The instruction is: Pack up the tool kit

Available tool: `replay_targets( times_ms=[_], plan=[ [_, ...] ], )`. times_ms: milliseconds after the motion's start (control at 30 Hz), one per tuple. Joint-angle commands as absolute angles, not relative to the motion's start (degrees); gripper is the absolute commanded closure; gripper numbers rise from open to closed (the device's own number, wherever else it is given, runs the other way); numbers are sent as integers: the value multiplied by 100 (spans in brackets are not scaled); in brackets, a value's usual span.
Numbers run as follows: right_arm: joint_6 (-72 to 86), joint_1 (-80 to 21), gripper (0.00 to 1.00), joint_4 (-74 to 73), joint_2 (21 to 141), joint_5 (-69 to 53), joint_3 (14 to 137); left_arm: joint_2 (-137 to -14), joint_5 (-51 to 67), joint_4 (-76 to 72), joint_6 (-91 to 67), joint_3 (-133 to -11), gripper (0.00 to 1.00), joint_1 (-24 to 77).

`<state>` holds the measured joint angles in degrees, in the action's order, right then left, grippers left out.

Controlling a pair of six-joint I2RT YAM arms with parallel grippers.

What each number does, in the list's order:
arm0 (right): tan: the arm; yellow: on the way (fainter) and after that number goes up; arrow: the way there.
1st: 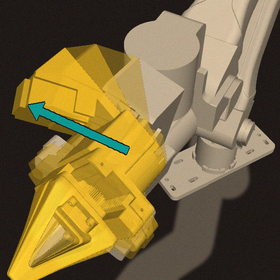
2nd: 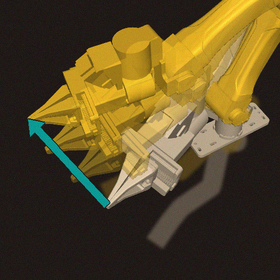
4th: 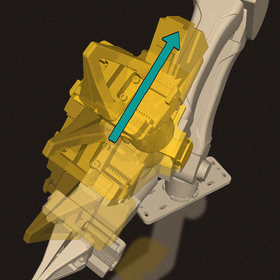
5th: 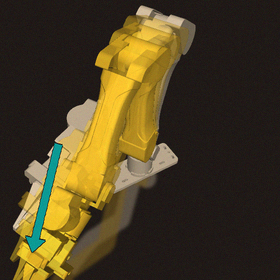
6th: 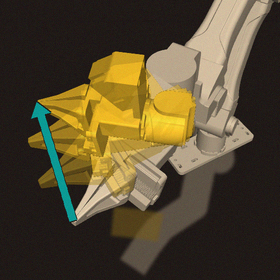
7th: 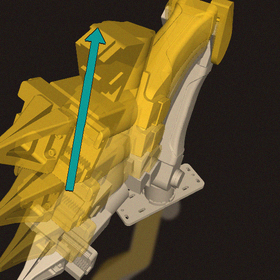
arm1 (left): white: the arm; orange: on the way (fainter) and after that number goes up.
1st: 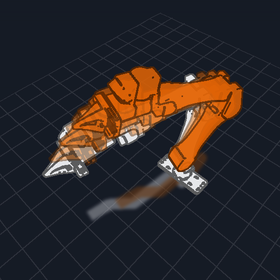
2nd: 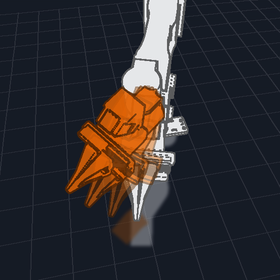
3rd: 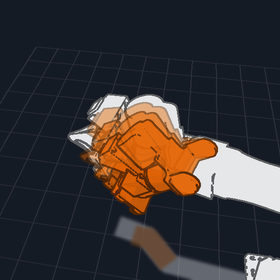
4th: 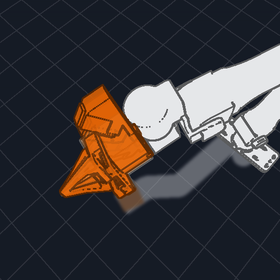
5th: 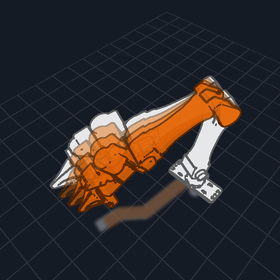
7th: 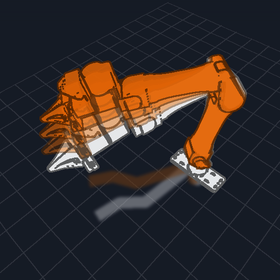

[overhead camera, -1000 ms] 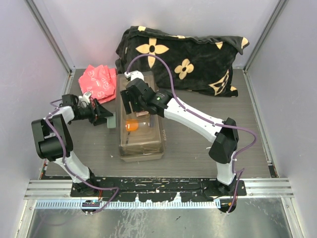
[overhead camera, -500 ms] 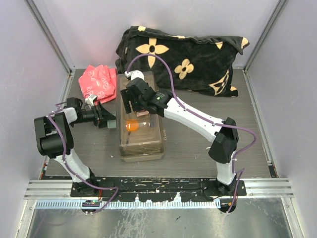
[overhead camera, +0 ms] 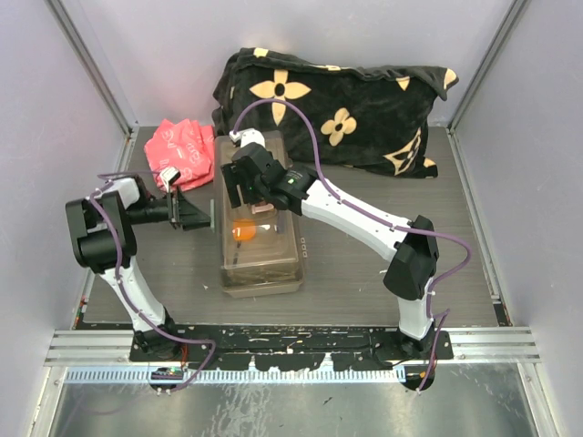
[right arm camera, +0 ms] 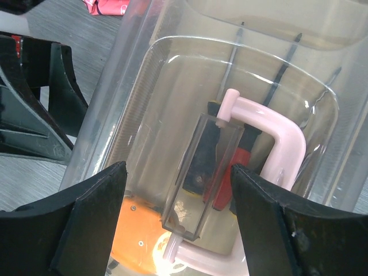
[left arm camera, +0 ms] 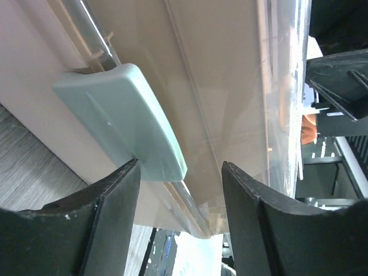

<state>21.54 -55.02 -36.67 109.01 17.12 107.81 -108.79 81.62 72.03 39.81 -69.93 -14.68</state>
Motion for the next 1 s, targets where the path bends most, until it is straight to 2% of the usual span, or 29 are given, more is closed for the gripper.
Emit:
replay_targets(
  times_ms=[0, 133, 200, 267, 300, 333, 533, 800, 867, 967],
  plan=[
    [2224, -5524, 22, -3595, 10730, 1706, 10737, -11499, 9069, 10190, 6655, -7251, 41, -1433],
    [2182, -5518, 23, -3601, 10643, 1817, 10667, -11645, 9122, 10191, 6847, -7240, 41, -1464],
    [2169, -5518, 23, -3613, 10656, 1828, 10688, -11546, 9106, 10194, 6883, -7307, 38, -1520],
    [2171, -5519, 23, -3612, 10701, 1797, 10732, -11383, 9067, 10188, 6862, -7435, 24, -1597],
    [2171, -5519, 22, -3612, 10731, 1780, 10762, -11329, 9031, 10188, 6762, -7528, 5, -1645],
    [2171, -5520, 22, -3612, 10758, 1757, 10792, -11282, 8982, 10187, 6566, -7643, 1, -1705],
    [2162, -5511, 23, -3604, 10880, 1706, 10951, -10985, 8721, 10187, 5499, -8481, 2, -2138],
    [2173, -5504, 22, -3629, 10930, 1770, 11029, -10036, 8227, 9933, 4376, -9187, 2, -2200],
    [2184, -5503, 22, -3661, 10984, 1792, 11076, -9745, 7952, 9095, 3128, -9103, 2, -2239],
    [2217, -5503, 23, -3694, 11065, 1832, 11099, -8828, 6494, 6099, 672, -8299, 2, -2234]
  ],
)
